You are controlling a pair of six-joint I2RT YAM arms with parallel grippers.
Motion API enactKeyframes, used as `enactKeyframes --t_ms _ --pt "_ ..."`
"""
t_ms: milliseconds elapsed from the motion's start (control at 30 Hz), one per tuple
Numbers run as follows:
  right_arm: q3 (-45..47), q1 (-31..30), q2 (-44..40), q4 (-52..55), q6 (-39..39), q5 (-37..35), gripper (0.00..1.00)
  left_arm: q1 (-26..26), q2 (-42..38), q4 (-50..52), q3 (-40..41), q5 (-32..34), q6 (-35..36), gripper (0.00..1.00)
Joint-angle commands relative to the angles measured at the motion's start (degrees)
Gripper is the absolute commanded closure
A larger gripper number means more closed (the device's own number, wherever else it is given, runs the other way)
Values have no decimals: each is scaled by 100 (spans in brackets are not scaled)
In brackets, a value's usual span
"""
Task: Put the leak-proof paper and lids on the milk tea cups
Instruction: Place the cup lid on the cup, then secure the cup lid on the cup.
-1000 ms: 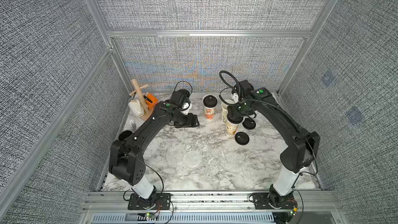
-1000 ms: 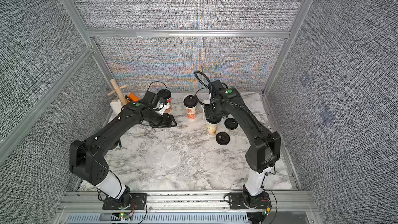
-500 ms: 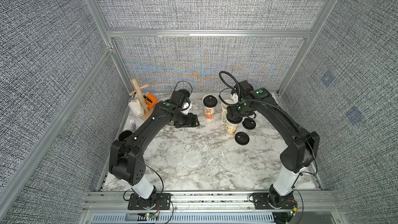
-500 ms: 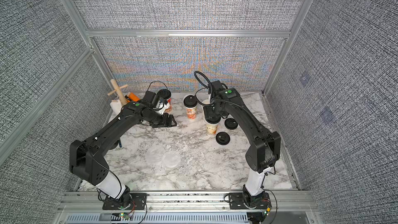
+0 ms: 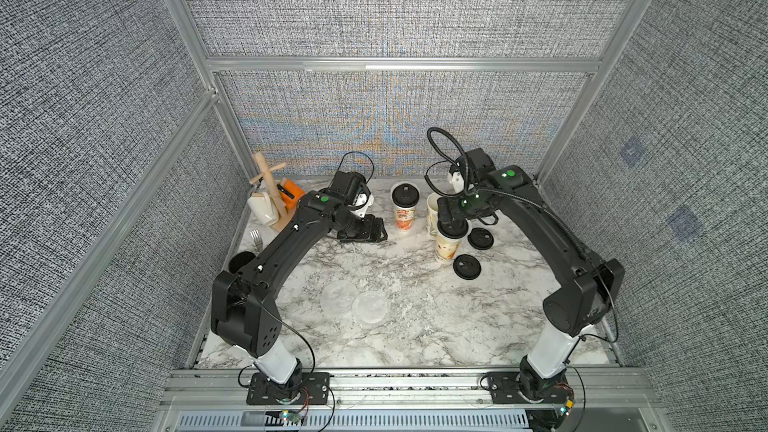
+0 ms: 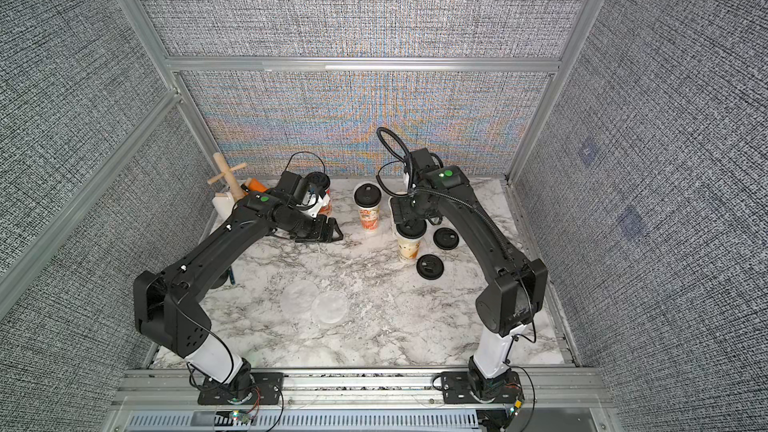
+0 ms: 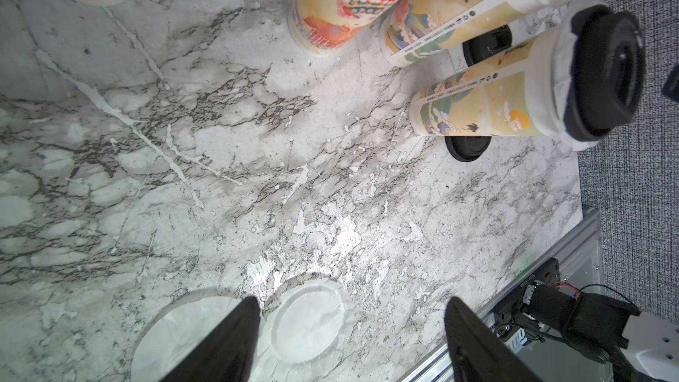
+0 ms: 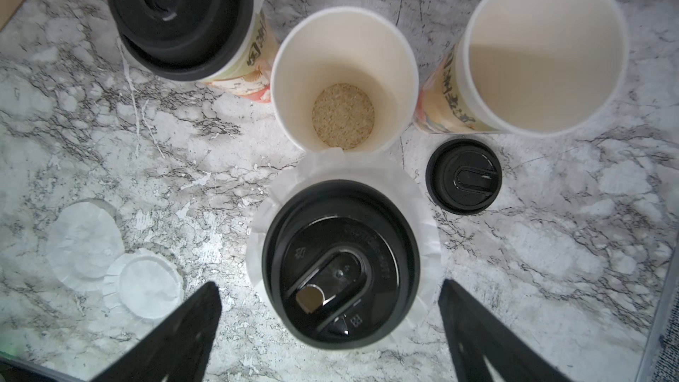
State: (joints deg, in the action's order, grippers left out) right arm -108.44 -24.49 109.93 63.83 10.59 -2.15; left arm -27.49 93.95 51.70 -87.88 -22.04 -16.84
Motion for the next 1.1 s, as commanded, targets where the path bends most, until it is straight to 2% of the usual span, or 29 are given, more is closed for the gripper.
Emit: enactKeyframes --t_ms 0,133,367,600,667,867,1067 --pt "-65 22 -171 -58 121 -49 4 -157 42 35 -273 -107 252 19" --pt "393 256 -706 -381 307 -63 8 -462 342 225 -1012 -101 280 19" --pt "2205 1043 -2050 -1473 599 430 17 -1041 1507 786 -2794 -24 314 19" --pt "3375 1480 -2650 -2129 669 797 16 -1467 3036 1770 -5044 145 530 19" --pt "3566 1562 -2717 -2258 669 886 16 -1520 3318 1926 -5454 185 568 20" --pt "3842 1671 -2754 -2426 607 1002 15 -1602 3593 1725 -5679 279 695 19" --pt "3957 1710 -2795 -2468 567 1015 13 -1705 3542 1024 -5366 396 786 19"
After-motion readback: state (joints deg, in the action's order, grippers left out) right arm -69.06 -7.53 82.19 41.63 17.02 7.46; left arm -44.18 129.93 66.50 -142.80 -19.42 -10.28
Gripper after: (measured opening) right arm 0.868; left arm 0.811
